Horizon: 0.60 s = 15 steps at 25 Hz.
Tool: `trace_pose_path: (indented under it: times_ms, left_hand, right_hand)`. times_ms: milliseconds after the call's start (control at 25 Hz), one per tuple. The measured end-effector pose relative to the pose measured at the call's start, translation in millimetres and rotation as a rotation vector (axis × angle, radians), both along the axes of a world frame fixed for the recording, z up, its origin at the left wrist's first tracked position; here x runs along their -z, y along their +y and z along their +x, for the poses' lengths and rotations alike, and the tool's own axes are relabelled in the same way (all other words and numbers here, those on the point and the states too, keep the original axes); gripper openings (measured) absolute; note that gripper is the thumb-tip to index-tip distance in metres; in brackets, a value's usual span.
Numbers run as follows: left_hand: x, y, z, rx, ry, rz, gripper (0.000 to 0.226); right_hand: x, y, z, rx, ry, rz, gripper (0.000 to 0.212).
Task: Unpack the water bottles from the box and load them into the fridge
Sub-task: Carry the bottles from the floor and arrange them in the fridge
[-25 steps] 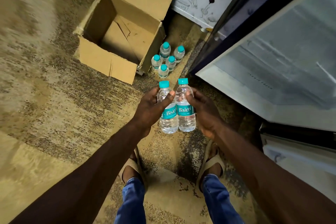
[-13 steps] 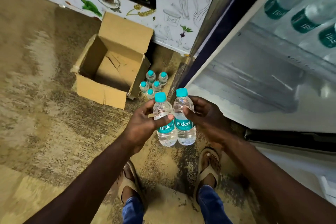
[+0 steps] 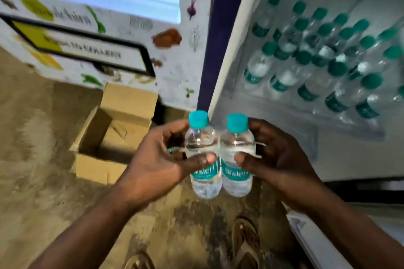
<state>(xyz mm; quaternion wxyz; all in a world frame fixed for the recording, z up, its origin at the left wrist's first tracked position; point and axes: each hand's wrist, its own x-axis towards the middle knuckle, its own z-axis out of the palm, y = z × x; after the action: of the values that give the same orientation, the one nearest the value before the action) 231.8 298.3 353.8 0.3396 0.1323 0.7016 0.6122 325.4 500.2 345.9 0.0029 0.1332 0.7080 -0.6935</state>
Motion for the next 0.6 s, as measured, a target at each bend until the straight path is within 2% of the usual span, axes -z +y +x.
trace_pose_path:
  times_ms: [240,320,480,600]
  left_hand:
    - [-81.4,68.9,-12.1,0.072,0.293,0.038,0.056]
    - [-106.5,96.8,-14.5,0.074,0.358,0.067,0.061]
    - [-145.8,147.6,-35.0,0.066,0.554,0.060,0.058]
    - [-156.4,183.9,-63.5,0.041,0.702,0.051,0.058]
  right_hand:
    - [-75.4,46.9,4.0,0.142,0.284,0.105,0.049]
    - [-103.1,69.6,2.4,0.193,0.372,0.156,0.046]
    - [-139.6,117.2,-15.4,0.179,0.440,0.402,0.046]
    - [-142.2,153.6,-42.8,0.207,0.495,0.476,0.047]
